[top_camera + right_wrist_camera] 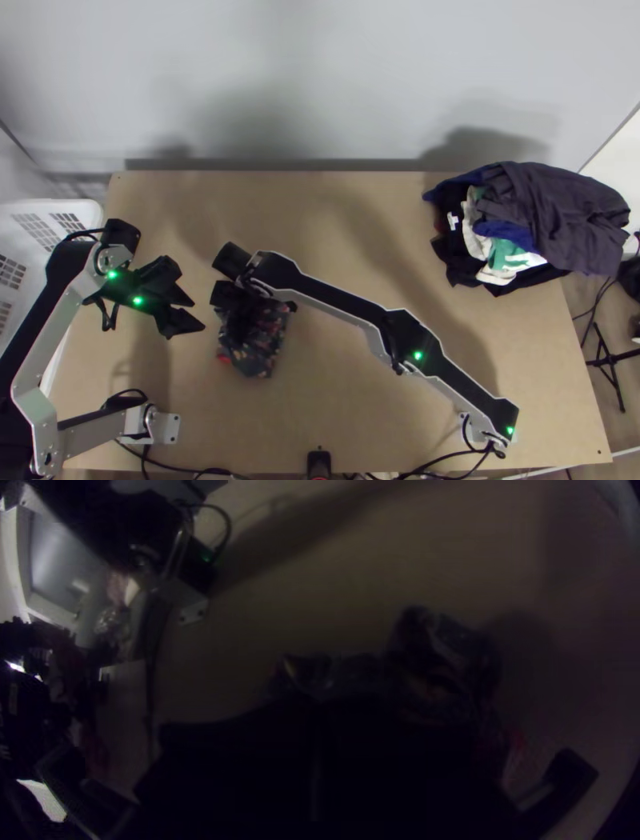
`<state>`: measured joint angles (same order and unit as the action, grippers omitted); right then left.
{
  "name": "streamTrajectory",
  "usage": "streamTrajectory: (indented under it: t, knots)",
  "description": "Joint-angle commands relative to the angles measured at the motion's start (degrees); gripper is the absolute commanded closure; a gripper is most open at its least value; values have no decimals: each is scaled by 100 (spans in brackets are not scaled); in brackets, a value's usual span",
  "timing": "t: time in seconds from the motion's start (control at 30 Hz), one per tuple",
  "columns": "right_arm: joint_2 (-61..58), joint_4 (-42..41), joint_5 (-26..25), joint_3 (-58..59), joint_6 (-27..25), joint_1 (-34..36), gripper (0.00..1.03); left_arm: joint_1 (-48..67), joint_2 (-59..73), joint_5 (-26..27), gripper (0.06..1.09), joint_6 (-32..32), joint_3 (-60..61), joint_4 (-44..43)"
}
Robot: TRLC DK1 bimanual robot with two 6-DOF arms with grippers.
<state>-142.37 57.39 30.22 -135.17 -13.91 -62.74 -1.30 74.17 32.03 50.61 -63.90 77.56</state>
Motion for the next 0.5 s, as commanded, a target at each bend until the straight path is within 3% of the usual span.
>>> streamTrajectory:
  t: [0.0, 0.1, 0.3, 0.33, 0.47]
  knots:
    - [-178, -597, -763, 0, 126, 16, 100, -28, -8, 5, 11, -51, -61, -22]
    - [-169, -606, -763, 0, 231, 7, 98, -19, 1, 5, 11, -51, -88, -22]
    - [25, -588, -763, 0, 635, 69, 26, -46, 10, 5, 11, -78, -272, -13]
    - [95, -544, -763, 0, 644, 113, 19, -63, 10, 5, 11, -78, -316, -4]
    - [473, -360, -763, 0, 635, 227, 9, -81, -52, 31, 11, -157, -536, 14]
